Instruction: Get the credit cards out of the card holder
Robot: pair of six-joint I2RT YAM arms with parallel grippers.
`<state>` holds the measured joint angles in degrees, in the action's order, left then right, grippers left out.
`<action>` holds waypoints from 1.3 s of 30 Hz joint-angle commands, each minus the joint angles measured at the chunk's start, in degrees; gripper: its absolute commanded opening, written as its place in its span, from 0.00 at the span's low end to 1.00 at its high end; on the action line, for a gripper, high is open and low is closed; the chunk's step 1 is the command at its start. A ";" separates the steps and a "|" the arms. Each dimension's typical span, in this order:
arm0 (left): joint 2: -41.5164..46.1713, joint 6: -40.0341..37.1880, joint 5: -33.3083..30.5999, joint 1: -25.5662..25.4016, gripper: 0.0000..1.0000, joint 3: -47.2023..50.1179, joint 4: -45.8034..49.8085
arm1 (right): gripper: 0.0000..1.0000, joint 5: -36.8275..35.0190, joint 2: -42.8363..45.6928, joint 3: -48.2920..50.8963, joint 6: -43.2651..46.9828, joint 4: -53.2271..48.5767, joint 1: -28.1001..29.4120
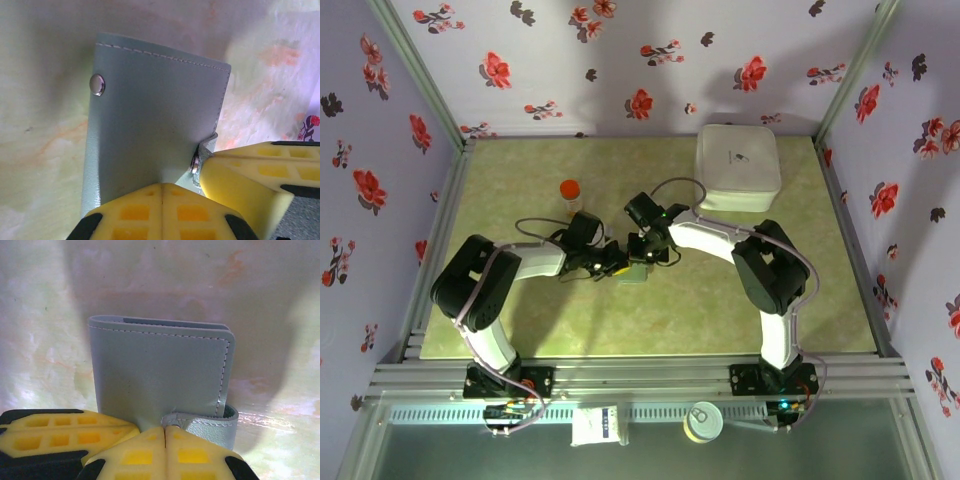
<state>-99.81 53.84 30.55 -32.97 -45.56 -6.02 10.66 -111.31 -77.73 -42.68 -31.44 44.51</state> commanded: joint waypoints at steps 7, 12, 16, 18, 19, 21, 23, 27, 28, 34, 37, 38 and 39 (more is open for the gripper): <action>-7.58 -8.76 -7.83 1.12 0.00 -0.43 13.46 | 0.00 -9.79 -2.73 -5.46 3.25 -14.77 1.71; -10.34 -10.20 -9.33 2.27 0.00 0.77 14.35 | 0.00 -16.56 -4.03 -8.03 5.00 -21.63 2.09; -11.74 -11.21 -10.46 2.89 0.00 1.30 15.09 | 0.00 -19.80 -5.66 -10.74 7.05 -26.15 2.48; -12.41 -11.49 -10.61 3.15 0.00 1.53 15.14 | 0.00 -20.65 -6.05 -11.44 7.49 -26.94 2.77; -12.71 -11.63 -10.73 3.25 0.00 1.53 15.25 | 0.00 -21.02 -6.16 -11.89 7.62 -27.53 2.92; -13.01 -11.71 -10.84 3.31 0.00 1.64 15.08 | 0.00 -21.63 -6.31 -12.54 7.70 -28.31 3.04; -13.45 -11.64 -10.95 3.34 0.00 1.57 15.04 | 0.00 -21.09 -6.37 -12.88 7.63 -28.11 3.21; -13.94 -11.72 -11.04 3.35 0.00 1.50 15.09 | 0.00 -25.51 -8.50 -16.56 7.87 -32.58 4.26; -13.81 -11.74 -11.19 3.44 0.00 1.53 15.07 | 0.00 -25.39 -8.21 -16.29 7.70 -31.97 4.25; -12.69 -11.53 -10.24 3.53 0.00 1.34 14.65 | 0.00 -23.58 -4.62 -15.23 6.55 -28.54 4.16; -11.61 -10.17 -7.42 3.53 0.00 1.42 12.38 | 0.00 -15.67 -0.16 -10.18 4.11 -19.28 3.30; -11.12 -9.61 -6.46 3.53 0.00 1.50 11.53 | 0.00 -13.95 0.80 -8.82 3.20 -17.05 3.21; -10.66 -8.98 -5.49 3.53 0.00 1.53 10.57 | 0.02 -12.66 1.39 -8.29 2.62 -15.73 3.08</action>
<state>-104.99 44.82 38.06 -30.61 -48.60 -5.08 -7.49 -114.10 -88.01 -37.10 -53.58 48.23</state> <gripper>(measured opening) 0.035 0.050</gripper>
